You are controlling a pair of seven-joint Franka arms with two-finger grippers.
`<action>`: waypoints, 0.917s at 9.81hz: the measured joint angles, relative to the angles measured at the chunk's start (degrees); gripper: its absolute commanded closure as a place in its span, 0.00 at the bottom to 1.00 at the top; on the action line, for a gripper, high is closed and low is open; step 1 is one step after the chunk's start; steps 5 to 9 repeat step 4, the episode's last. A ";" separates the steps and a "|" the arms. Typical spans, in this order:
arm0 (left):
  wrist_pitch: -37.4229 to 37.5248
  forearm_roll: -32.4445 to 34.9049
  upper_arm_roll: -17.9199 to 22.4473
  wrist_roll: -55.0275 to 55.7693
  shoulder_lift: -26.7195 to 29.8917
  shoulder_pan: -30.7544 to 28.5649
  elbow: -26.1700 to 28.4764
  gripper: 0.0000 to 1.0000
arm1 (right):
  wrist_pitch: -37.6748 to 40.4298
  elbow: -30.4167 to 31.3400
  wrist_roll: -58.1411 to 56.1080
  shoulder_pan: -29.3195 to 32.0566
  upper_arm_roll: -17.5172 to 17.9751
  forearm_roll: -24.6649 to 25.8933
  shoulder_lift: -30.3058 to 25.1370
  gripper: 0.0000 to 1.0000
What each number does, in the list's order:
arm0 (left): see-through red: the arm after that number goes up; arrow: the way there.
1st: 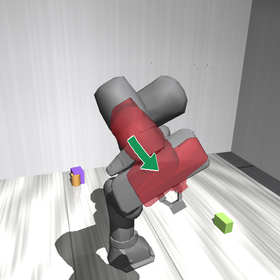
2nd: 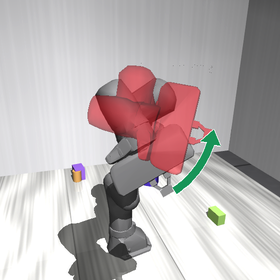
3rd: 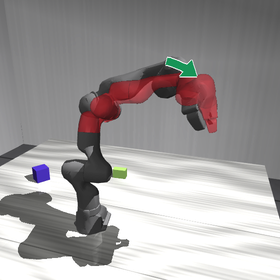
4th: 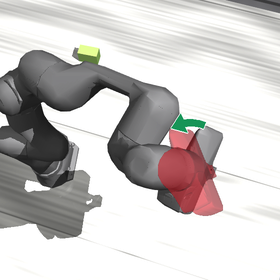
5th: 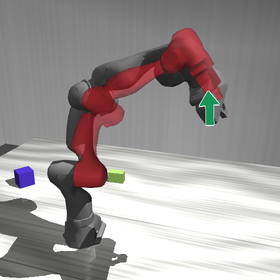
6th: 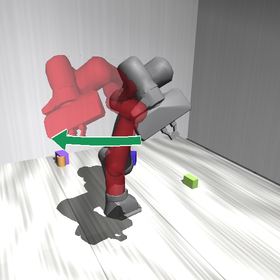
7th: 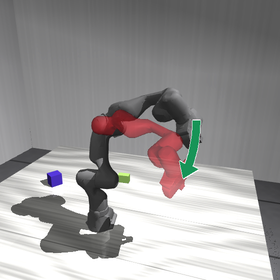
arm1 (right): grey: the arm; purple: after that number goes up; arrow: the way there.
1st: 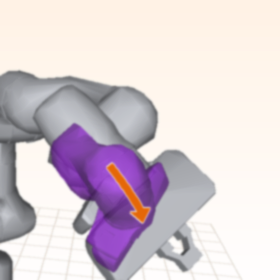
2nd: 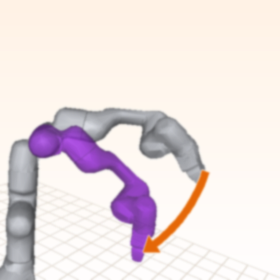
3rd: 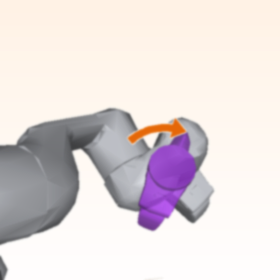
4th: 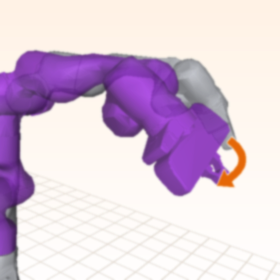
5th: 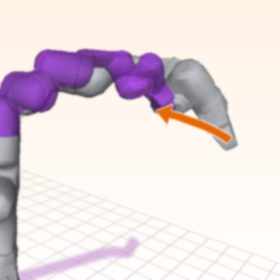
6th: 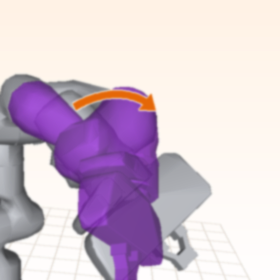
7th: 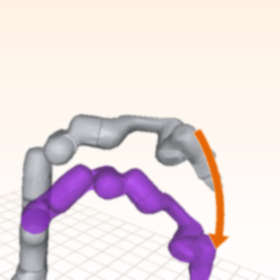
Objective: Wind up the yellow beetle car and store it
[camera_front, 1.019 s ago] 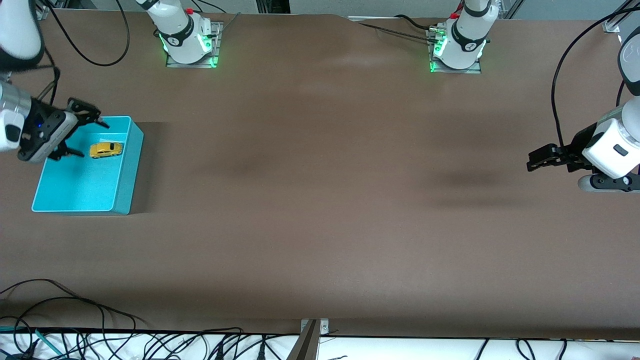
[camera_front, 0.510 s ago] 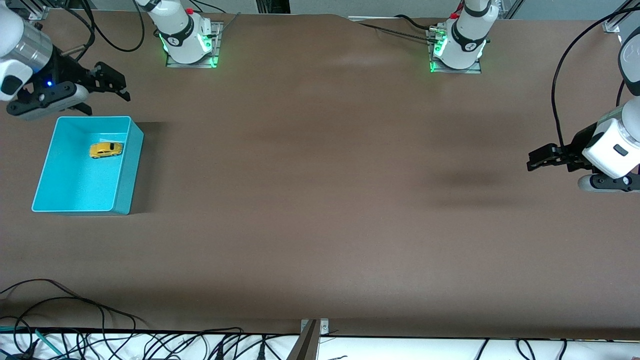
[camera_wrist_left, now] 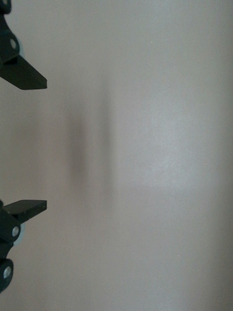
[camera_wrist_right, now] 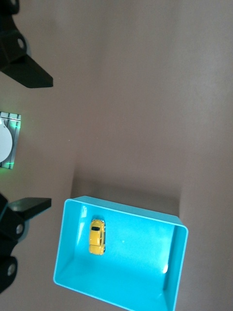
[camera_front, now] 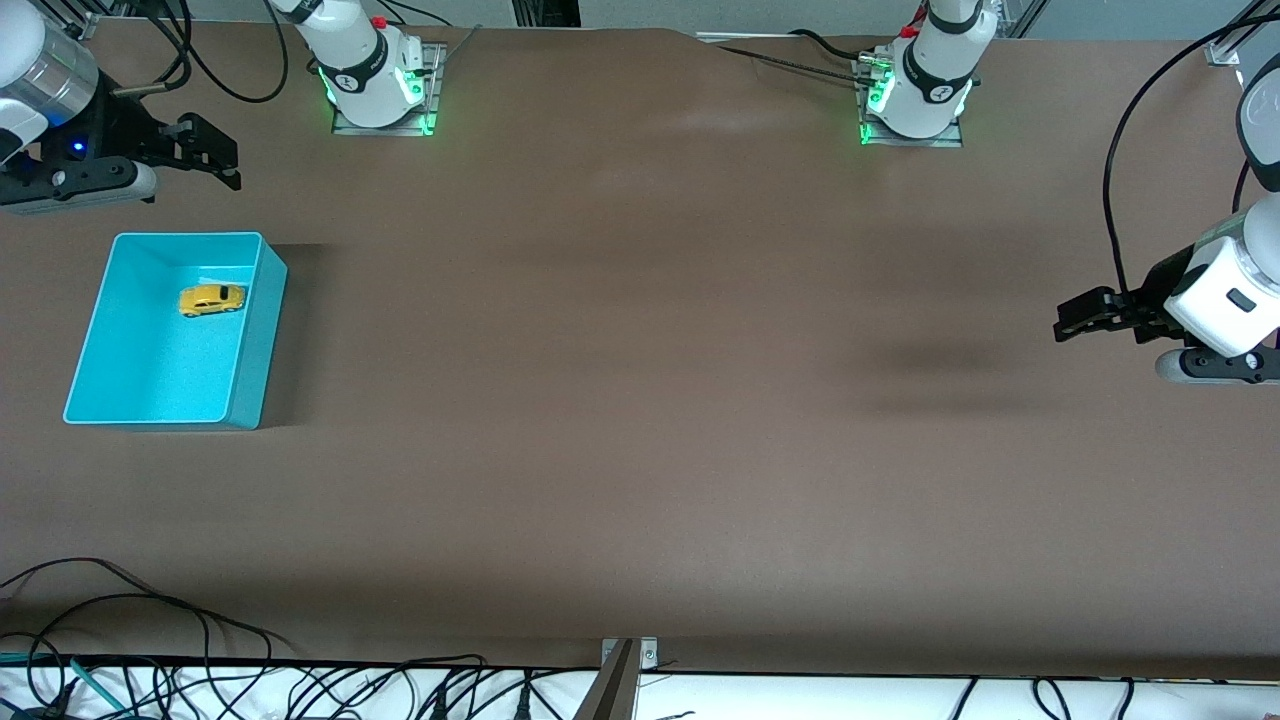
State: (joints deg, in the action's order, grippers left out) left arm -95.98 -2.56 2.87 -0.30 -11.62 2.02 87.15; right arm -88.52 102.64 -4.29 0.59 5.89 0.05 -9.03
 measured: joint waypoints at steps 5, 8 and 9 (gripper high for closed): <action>0.09 0.00 0.00 -0.12 0.00 0.00 0.00 0.00 | -0.01 -0.12 0.28 -0.02 -0.14 0.30 -0.01 0.00; 0.09 0.00 0.00 -0.12 0.00 0.00 0.00 0.00 | -0.01 -0.12 0.28 -0.02 -0.14 0.30 -0.01 0.00; 0.09 0.00 0.00 -0.12 0.00 0.00 0.00 0.00 | -0.01 -0.12 0.28 -0.02 -0.14 0.30 -0.01 0.00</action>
